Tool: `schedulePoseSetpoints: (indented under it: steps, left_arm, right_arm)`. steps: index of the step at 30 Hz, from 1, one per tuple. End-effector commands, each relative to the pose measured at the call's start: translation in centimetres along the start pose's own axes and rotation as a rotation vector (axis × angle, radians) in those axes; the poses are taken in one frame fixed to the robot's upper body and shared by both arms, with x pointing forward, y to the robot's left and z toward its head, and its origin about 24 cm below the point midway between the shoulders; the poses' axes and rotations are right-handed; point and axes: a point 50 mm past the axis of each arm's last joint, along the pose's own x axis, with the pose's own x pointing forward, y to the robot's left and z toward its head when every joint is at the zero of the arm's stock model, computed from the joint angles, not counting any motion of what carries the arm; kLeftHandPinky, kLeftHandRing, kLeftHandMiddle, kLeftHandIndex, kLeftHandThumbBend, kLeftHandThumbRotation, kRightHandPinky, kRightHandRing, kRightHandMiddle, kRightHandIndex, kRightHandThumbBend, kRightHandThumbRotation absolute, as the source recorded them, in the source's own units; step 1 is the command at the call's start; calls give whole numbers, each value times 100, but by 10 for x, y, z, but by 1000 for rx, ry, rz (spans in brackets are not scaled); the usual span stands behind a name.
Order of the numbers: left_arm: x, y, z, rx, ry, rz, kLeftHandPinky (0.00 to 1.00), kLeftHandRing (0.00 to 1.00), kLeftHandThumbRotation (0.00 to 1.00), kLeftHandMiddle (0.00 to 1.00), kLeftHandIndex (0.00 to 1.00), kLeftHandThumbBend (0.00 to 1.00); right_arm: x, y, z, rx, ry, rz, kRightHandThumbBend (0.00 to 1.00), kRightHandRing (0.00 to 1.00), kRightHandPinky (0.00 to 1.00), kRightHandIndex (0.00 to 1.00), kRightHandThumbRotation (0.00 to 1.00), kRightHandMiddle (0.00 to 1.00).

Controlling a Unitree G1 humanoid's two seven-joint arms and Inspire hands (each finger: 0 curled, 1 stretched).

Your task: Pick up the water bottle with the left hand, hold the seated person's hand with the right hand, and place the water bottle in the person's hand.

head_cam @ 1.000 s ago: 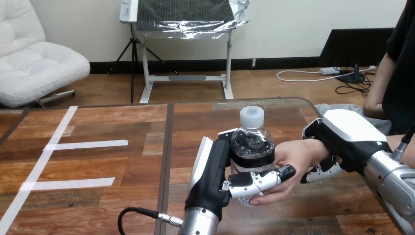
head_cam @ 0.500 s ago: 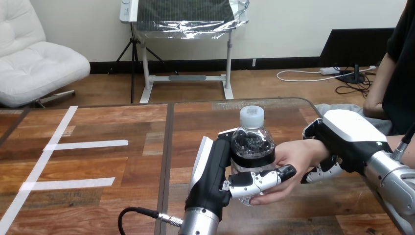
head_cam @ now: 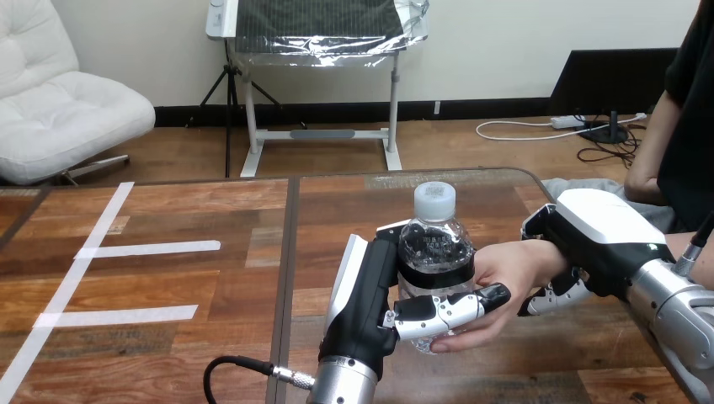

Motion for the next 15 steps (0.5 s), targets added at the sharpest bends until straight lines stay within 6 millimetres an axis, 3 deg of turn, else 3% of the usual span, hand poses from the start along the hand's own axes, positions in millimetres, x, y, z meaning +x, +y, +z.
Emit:
schedulePoseSetpoints:
  steps: [1, 15]
  left_arm:
    - [24, -27, 44, -134, -177, -15, 33, 38, 0, 42, 43, 66]
    - [23, -26, 43, -126, -186, -12, 33, 38, 0, 43, 43, 66]
  right_arm:
    - [-1, -24, -16, -20, 88, -77, 76, 26, 21, 36, 0, 33]
    - [0, -24, -15, -6, 84, -79, 76, 26, 20, 37, 0, 32]
